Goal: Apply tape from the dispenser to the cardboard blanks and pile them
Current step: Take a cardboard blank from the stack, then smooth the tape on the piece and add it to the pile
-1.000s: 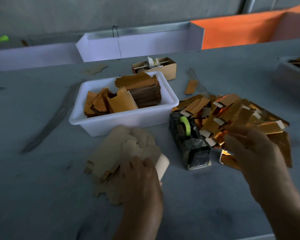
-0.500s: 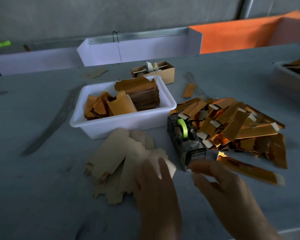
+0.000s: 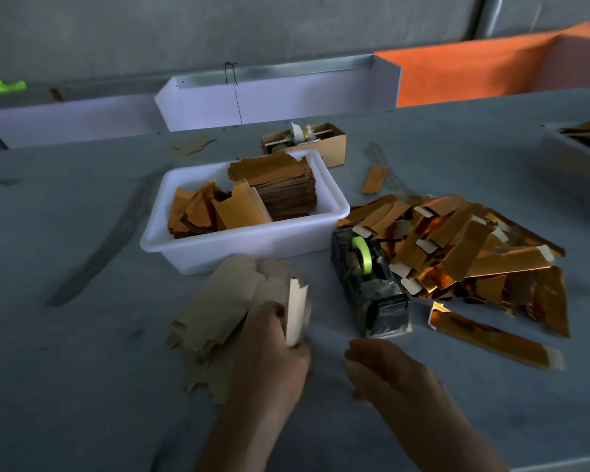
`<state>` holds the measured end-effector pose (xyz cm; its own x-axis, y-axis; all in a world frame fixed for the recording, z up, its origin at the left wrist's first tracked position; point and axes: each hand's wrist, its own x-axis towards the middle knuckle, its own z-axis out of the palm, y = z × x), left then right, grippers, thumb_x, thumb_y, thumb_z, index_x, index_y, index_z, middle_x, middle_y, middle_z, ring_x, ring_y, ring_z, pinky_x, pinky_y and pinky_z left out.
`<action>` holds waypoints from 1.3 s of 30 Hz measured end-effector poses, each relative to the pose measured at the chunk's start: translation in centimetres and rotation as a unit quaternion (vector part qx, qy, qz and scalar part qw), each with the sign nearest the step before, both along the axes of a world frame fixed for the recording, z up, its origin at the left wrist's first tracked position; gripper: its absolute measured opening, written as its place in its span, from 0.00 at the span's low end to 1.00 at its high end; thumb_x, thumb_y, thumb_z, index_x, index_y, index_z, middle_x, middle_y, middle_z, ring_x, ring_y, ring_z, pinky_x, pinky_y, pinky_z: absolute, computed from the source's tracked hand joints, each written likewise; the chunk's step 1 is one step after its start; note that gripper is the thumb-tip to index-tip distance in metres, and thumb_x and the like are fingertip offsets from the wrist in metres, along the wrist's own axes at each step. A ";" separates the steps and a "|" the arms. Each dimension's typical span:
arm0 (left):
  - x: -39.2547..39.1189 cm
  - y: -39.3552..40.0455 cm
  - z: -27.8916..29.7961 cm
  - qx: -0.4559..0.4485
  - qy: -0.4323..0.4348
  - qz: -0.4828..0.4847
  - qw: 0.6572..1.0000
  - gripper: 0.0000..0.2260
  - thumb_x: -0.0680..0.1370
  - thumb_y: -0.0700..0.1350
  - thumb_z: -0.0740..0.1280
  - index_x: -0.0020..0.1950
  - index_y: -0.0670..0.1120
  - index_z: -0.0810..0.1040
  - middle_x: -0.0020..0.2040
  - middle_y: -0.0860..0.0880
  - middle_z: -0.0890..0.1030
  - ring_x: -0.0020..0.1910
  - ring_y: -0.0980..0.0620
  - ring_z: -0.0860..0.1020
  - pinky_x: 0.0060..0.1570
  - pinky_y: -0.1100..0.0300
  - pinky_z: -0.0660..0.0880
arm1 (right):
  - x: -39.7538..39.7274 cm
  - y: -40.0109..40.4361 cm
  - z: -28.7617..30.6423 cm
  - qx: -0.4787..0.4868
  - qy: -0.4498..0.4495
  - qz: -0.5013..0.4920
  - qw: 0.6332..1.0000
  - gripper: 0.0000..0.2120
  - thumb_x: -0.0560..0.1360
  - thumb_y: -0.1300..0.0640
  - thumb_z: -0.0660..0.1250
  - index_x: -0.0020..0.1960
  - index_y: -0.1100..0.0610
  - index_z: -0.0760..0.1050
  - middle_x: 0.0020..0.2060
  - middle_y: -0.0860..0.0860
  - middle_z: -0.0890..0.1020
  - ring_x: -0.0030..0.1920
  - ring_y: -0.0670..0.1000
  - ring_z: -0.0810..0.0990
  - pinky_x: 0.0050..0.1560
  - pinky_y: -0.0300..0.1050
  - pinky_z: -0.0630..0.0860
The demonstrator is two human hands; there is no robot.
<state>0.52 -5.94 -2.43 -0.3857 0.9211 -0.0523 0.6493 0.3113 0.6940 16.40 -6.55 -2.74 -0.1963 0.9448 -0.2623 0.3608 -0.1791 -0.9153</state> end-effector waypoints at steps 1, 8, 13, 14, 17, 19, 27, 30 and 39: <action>0.0 -0.1 0.5 0.008 -0.031 -0.010 0.999 0.12 0.71 0.44 0.71 0.51 0.53 0.72 0.47 0.51 0.79 0.46 0.51 0.78 0.43 0.54 0.77 | -0.2 0.1 0.1 -0.020 0.047 -0.023 0.998 0.09 0.73 0.55 0.69 0.52 0.46 0.75 0.48 0.44 0.83 0.47 0.43 0.82 0.52 0.38 0.78; 1.8 -1.0 2.4 -0.022 -0.189 -0.136 0.972 0.14 0.74 0.49 0.69 0.58 0.59 0.71 0.47 0.57 0.81 0.44 0.65 0.78 0.39 0.71 0.73 | -1.0 1.0 1.4 -0.121 0.269 -0.078 0.952 0.10 0.71 0.62 0.68 0.52 0.61 0.78 0.45 0.57 0.84 0.47 0.53 0.83 0.50 0.47 0.81; 1.4 -0.9 3.0 -0.065 -0.383 -0.143 0.910 0.21 0.64 0.50 0.69 0.57 0.55 0.76 0.47 0.54 0.84 0.44 0.60 0.81 0.38 0.67 0.75 | -0.4 1.3 2.1 -0.107 0.268 -0.079 0.954 0.03 0.72 0.65 0.65 0.42 0.63 0.77 0.40 0.59 0.84 0.39 0.52 0.82 0.44 0.47 0.80; 1.2 -0.8 3.0 -0.060 -0.432 -0.135 0.890 0.21 0.63 0.48 0.70 0.57 0.52 0.78 0.48 0.51 0.85 0.47 0.54 0.82 0.41 0.61 0.77 | -0.2 1.4 2.2 -0.109 0.274 -0.081 0.952 0.03 0.72 0.66 0.65 0.41 0.63 0.77 0.39 0.58 0.84 0.38 0.52 0.82 0.41 0.45 0.80; 0.7 -0.4 2.9 -0.025 -0.472 -0.076 0.878 0.23 0.63 0.40 0.77 0.57 0.45 0.78 0.48 0.44 0.85 0.48 0.44 0.83 0.48 0.49 0.78 | 0.1 1.4 2.2 -0.084 0.247 -0.086 0.962 0.04 0.73 0.67 0.64 0.43 0.63 0.78 0.37 0.57 0.83 0.39 0.53 0.82 0.39 0.46 0.79; 0.7 -0.3 2.6 -0.003 -0.433 -0.038 0.900 0.20 0.65 0.38 0.77 0.55 0.45 0.79 0.46 0.46 0.85 0.47 0.45 0.83 0.50 0.48 0.78 | 0.3 1.4 2.3 -0.048 0.193 -0.084 0.976 0.04 0.74 0.66 0.65 0.43 0.61 0.79 0.37 0.55 0.83 0.40 0.55 0.82 0.41 0.48 0.78; 2.0 -0.4 2.1 0.002 -0.434 -0.012 0.901 0.09 0.69 0.39 0.75 0.47 0.48 0.83 0.42 0.49 0.86 0.43 0.51 0.84 0.47 0.53 0.79 | 1.0 1.4 3.0 0.025 0.139 -0.077 0.987 0.06 0.74 0.66 0.66 0.42 0.58 0.79 0.33 0.49 0.83 0.32 0.43 0.79 0.32 0.36 0.75; 2.4 -0.3 2.2 0.025 -0.432 0.002 0.902 0.09 0.69 0.39 0.75 0.47 0.48 0.83 0.42 0.50 0.86 0.42 0.52 0.84 0.43 0.57 0.78 | 1.1 1.3 2.9 0.018 0.158 -0.082 0.984 0.04 0.73 0.65 0.67 0.42 0.59 0.79 0.33 0.49 0.83 0.32 0.44 0.79 0.36 0.43 0.75; 3.2 -0.3 2.3 0.047 -0.413 0.008 0.910 0.09 0.70 0.41 0.75 0.48 0.48 0.82 0.42 0.51 0.86 0.42 0.52 0.84 0.43 0.58 0.79 | 1.1 1.2 2.3 0.036 0.149 -0.113 0.982 0.04 0.72 0.63 0.68 0.42 0.56 0.79 0.34 0.50 0.83 0.36 0.48 0.80 0.39 0.46 0.76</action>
